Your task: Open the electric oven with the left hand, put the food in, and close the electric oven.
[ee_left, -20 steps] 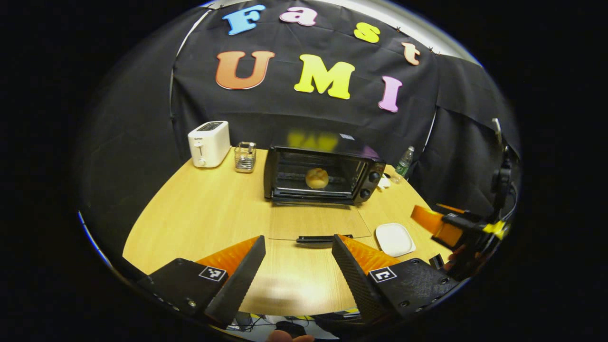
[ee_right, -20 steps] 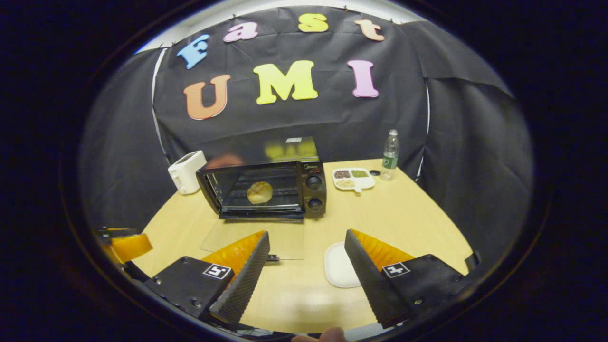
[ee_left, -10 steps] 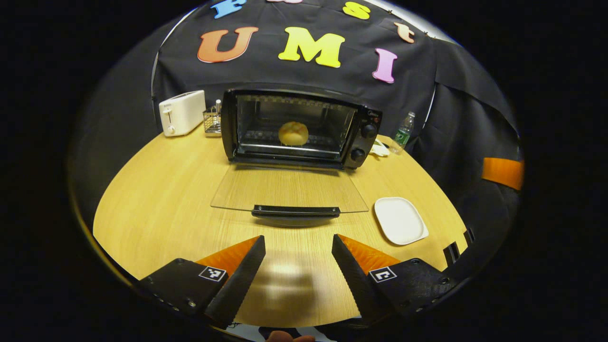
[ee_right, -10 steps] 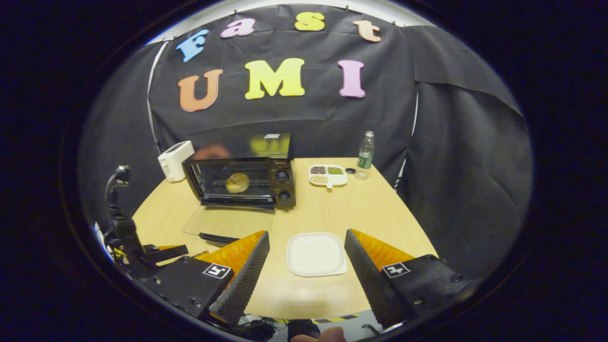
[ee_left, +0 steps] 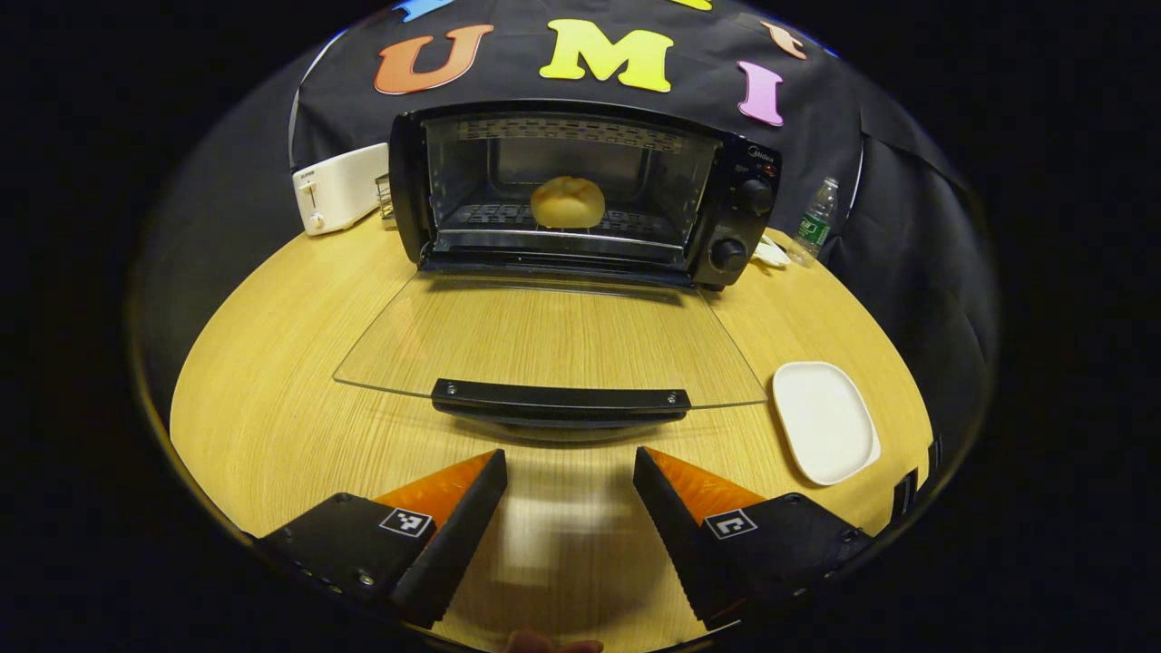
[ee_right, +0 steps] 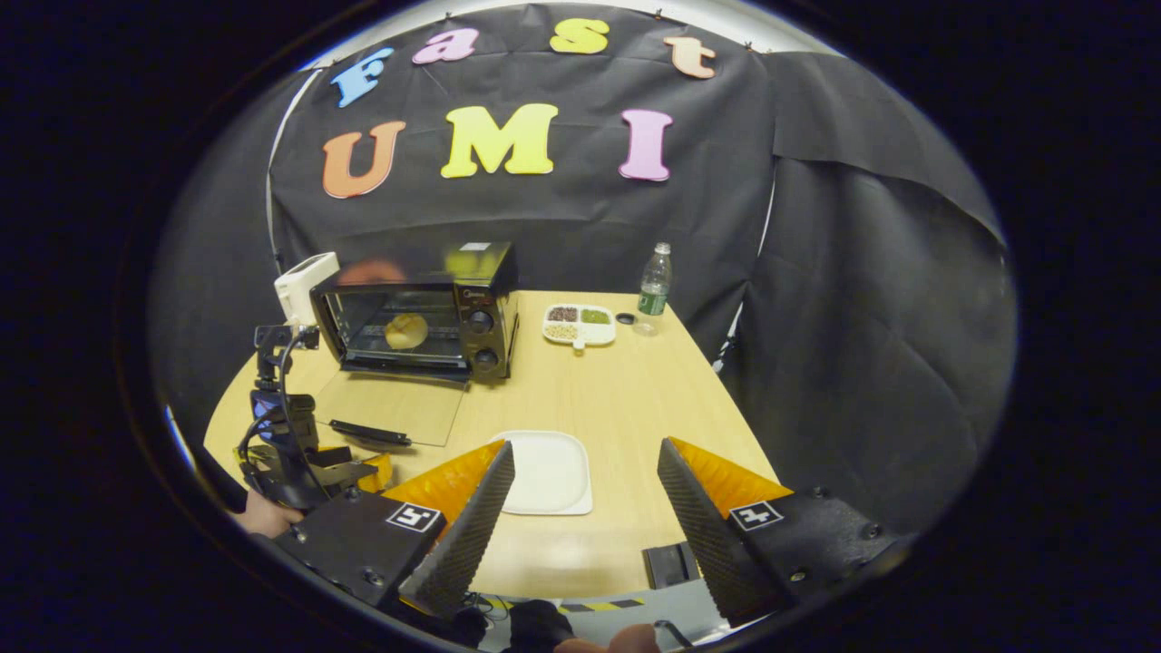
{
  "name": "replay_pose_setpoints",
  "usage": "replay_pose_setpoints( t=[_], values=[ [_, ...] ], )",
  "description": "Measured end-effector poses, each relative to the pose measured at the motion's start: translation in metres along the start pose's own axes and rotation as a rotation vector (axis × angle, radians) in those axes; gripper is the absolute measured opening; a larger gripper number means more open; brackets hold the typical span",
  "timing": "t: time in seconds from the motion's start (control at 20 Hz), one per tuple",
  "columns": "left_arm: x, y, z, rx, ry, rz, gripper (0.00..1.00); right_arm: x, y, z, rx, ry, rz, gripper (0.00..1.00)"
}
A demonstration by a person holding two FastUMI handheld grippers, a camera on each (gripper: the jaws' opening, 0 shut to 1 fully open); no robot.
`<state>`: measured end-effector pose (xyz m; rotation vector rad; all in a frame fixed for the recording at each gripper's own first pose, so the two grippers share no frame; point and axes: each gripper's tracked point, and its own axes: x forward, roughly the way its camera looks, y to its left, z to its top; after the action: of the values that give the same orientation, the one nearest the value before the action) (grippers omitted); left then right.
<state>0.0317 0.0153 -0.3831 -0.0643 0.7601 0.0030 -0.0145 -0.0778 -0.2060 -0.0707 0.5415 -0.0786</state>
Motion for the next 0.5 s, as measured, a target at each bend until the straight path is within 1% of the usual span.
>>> replay_pose_setpoints(
  t=[0.2, 0.35, 0.5],
  values=[
    [0.010, 0.008, 0.003, 0.020, 0.005, 0.017, 0.93, 0.001, 0.002, 0.004, -0.027, -0.018, -0.001, 0.98],
    [0.010, 0.006, 0.007, 0.042, 0.004, 0.003, 0.93, 0.003, 0.008, 0.006, -0.023, -0.024, 0.008, 0.98],
    [0.001, 0.003, 0.016, 0.033, -0.005, -0.011, 0.93, 0.003, 0.016, 0.012, -0.012, -0.032, 0.019, 0.98]
  ],
)
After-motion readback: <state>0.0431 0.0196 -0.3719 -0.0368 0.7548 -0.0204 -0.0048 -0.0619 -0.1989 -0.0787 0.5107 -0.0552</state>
